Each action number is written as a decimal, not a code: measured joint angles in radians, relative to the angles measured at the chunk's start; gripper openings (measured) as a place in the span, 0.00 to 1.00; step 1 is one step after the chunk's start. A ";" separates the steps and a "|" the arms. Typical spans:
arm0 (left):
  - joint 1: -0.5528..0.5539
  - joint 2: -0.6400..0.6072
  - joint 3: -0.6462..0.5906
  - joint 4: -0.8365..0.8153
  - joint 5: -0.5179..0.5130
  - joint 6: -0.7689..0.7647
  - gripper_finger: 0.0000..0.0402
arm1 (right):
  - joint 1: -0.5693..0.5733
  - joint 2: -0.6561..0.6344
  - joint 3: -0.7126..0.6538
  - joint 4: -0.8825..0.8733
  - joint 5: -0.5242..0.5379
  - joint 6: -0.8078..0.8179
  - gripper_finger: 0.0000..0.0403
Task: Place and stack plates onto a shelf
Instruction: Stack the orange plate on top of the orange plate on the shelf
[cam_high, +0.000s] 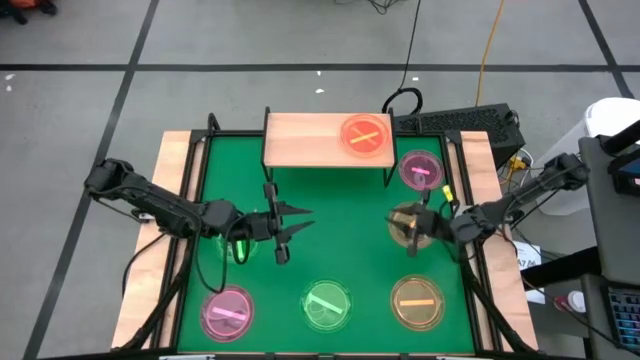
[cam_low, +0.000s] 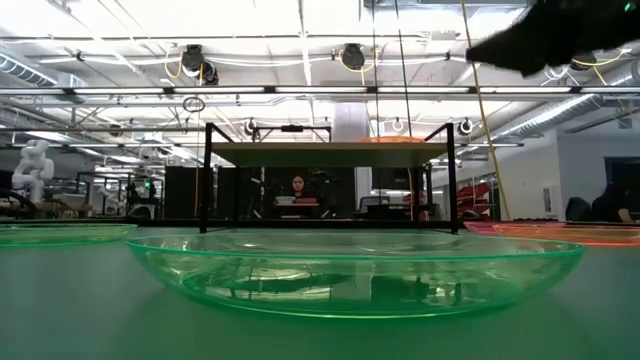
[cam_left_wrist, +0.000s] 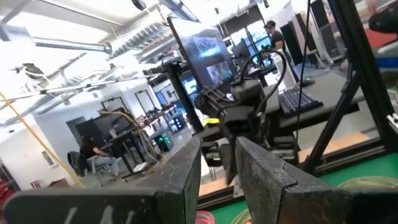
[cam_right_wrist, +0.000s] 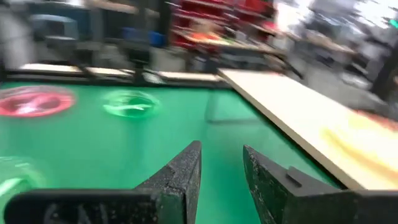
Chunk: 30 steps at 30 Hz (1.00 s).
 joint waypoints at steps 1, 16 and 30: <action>0.000 0.000 0.000 -0.001 0.000 0.008 0.27 | -0.009 0.000 -0.004 -0.021 0.018 0.042 0.26; 0.000 0.000 0.000 0.000 0.002 0.062 0.27 | -0.071 0.013 0.102 -0.303 -0.126 0.218 0.26; 0.000 0.000 0.001 0.003 0.002 0.058 0.27 | -0.118 0.347 0.227 -0.218 -0.401 0.148 0.26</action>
